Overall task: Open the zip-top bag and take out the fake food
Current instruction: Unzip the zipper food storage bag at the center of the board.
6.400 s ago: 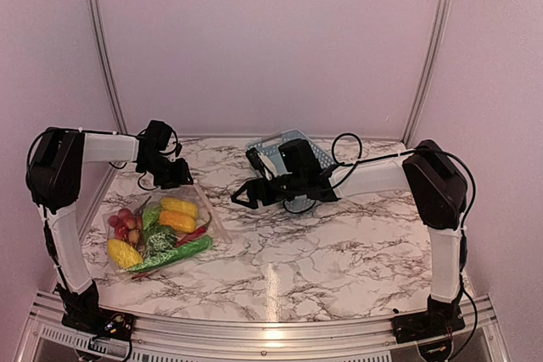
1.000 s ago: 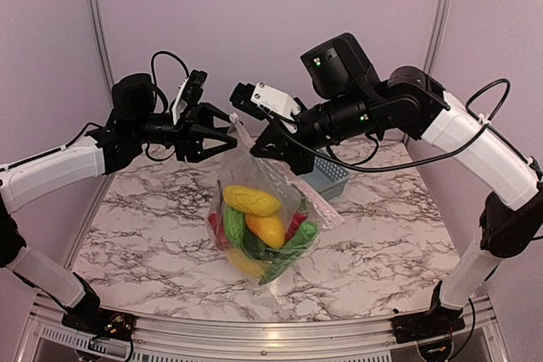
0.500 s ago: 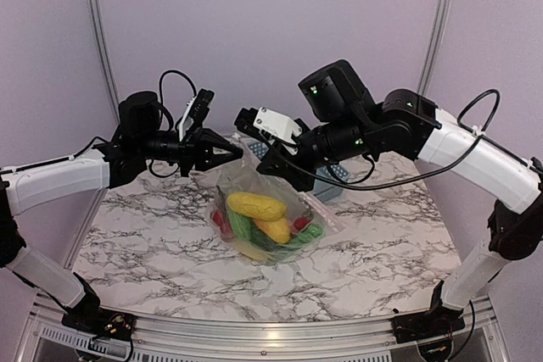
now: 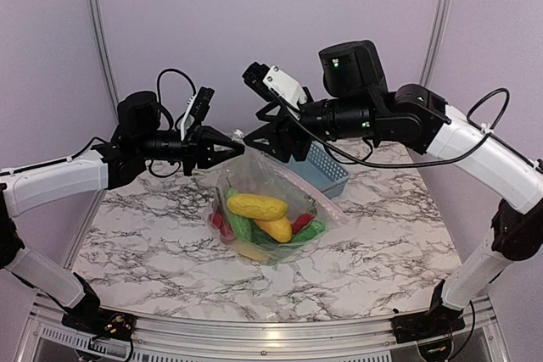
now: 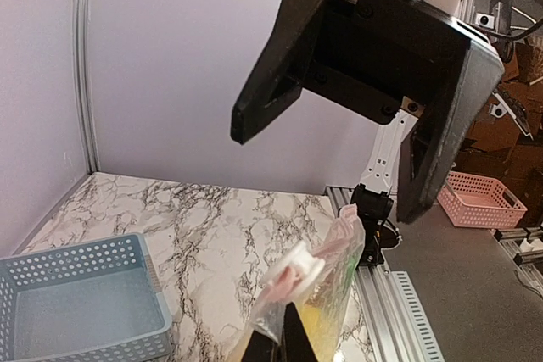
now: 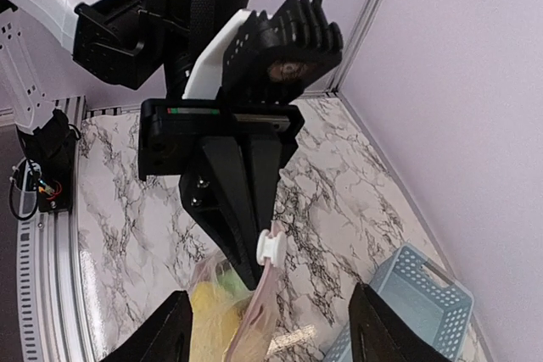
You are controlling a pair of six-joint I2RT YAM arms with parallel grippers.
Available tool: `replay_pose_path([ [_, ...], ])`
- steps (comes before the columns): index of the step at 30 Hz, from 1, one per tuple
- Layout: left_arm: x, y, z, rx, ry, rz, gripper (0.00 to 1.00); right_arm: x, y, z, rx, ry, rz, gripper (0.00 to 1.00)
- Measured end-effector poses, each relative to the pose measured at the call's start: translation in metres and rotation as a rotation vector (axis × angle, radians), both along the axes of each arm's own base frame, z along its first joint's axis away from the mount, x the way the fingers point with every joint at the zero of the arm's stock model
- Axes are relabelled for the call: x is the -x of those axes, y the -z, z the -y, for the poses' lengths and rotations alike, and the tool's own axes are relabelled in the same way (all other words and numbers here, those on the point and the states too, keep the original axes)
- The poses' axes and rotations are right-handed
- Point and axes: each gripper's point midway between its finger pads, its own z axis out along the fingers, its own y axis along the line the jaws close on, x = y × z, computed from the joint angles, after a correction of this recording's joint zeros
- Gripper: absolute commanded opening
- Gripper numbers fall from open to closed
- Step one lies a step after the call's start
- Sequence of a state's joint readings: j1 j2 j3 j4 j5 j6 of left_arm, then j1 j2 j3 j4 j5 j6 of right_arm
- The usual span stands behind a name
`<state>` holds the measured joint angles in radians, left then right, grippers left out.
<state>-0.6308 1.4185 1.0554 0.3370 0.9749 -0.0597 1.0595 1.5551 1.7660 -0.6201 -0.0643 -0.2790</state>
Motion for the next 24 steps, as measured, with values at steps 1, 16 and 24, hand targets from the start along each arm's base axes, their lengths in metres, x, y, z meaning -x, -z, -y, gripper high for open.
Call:
replay_pose_path([
  [1, 0.0, -0.001, 0.0, 0.0, -0.005, 0.003, 0.0, -0.004, -0.005, -0.001, -0.013, 0.009, 0.008, 0.54],
  [16, -0.003, 0.002, 0.002, -0.038, -0.069, 0.037, 0.0, -0.018, -0.013, -0.019, -0.05, 0.035, 0.02, 0.35],
  [24, -0.004, 0.001, 0.002, -0.043, -0.077, 0.04, 0.0, -0.011, -0.006, -0.025, -0.034, 0.022, 0.014, 0.31],
])
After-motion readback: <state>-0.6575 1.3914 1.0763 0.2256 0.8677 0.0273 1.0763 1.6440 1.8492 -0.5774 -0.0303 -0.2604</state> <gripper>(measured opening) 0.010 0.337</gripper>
